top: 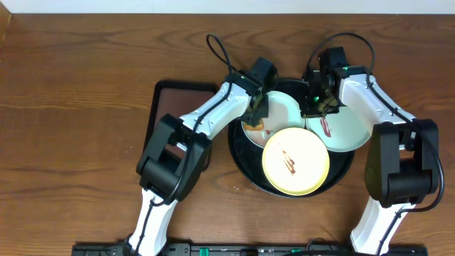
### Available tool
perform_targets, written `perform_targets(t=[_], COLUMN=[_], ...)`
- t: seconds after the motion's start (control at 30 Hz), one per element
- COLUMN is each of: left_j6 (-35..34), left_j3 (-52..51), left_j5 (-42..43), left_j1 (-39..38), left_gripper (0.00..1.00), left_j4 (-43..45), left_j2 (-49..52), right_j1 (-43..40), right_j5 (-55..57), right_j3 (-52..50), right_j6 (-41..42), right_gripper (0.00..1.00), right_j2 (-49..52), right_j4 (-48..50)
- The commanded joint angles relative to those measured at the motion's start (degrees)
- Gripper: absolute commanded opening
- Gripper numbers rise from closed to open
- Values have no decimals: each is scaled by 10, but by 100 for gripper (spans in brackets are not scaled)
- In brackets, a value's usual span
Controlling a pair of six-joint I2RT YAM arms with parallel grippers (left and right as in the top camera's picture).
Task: Clean dirty plates on tray and stack at the side
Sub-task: 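Scrub the pale green plate with the sponge while right gripper holds its rim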
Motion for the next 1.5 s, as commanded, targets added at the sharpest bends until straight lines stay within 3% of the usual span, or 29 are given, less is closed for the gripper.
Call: perform_targets(t=[0.0, 0.2, 0.43, 0.67, 0.77, 1.07, 1.47], left_j6=[-82, -83, -63, -4, 26, 48, 60], left_j3=[-1, -1, -1, -1, 9, 58, 68], left_j5=[180, 182, 137, -6, -17, -206, -215], left_j1=[-26, -53, -5, 42, 45, 36, 38], left_gripper=[8, 7, 8, 7, 7, 7, 8], left_j4=[55, 31, -66, -67, -70, -113, -137], left_j2=[42, 49, 48, 48, 47, 14, -114], right_j1=[1, 1, 1, 1, 1, 1, 1], right_j5=[16, 16, 16, 16, 16, 16, 16], right_j3=[1, 1, 1, 1, 1, 1, 1], right_j6=[18, 19, 19, 19, 18, 21, 29], right_gripper=[1, 1, 1, 1, 1, 1, 1], right_j2=[-7, -7, -7, -7, -7, -7, -7], right_j4=[0, 0, 0, 0, 0, -3, -6])
